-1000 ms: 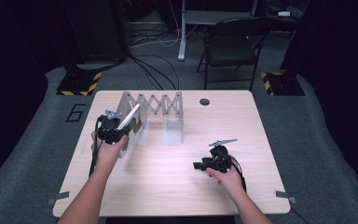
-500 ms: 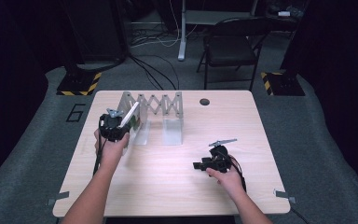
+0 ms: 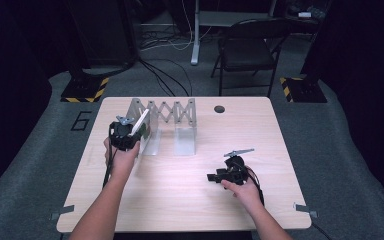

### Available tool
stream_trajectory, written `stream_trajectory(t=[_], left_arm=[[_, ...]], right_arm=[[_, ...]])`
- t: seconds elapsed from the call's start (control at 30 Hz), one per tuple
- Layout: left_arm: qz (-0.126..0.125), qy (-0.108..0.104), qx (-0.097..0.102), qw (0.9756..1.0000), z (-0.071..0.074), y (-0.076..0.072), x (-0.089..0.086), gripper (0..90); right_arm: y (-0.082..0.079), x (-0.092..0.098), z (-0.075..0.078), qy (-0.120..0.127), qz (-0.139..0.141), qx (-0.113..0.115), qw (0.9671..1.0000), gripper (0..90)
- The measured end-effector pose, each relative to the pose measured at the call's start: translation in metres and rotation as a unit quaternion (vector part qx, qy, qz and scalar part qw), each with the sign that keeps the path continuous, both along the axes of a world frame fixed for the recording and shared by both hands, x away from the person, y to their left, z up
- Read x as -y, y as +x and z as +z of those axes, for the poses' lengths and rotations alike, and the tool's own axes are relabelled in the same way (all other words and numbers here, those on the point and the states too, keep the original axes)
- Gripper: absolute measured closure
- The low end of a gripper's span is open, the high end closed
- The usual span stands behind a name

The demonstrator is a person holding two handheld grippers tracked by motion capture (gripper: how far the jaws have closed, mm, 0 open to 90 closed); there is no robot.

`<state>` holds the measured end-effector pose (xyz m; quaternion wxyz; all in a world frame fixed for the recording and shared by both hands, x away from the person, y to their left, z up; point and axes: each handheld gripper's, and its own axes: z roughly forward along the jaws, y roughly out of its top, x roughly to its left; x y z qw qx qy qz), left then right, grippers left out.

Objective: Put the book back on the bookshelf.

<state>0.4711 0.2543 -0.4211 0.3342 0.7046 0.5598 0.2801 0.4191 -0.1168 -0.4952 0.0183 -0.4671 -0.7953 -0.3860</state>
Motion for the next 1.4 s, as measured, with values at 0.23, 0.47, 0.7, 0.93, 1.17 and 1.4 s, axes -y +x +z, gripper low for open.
stream_trajectory(t=[0.23, 0.47, 0.7, 0.93, 1.17, 1.4], left_arm=[[0.005, -0.001, -0.003, 1.0, -0.002, 0.003, -0.001, 75.8], [0.013, 0.004, -0.011, 0.9998, -0.007, 0.005, -0.002, 75.3], [0.02, 0.008, -0.03, 0.9993, -0.016, 0.009, -0.004, 74.8], [0.018, 0.004, -0.033, 0.9993, -0.015, 0.012, -0.006, 74.8], [0.019, 0.005, -0.035, 0.9992, -0.015, 0.013, -0.005, 74.8], [0.017, 0.008, -0.038, 0.9991, -0.014, 0.014, -0.005, 73.9]], right_arm=[[0.0, -0.001, 0.0, 0.0, -0.001, -0.003, 1.0, 43.6], [0.0, -0.001, 0.0, 0.0, -0.001, -0.001, 1.0, 43.6], [0.0, -0.001, 0.0, 0.001, -0.001, -0.002, 1.0, 43.6], [0.0, -0.001, -0.001, 0.0, 0.0, -0.002, 1.0, 43.5], [0.0, -0.001, -0.001, -0.001, 0.001, -0.001, 1.0, 43.5], [0.0, -0.001, -0.001, 0.0, 0.0, -0.003, 1.0, 43.4]])
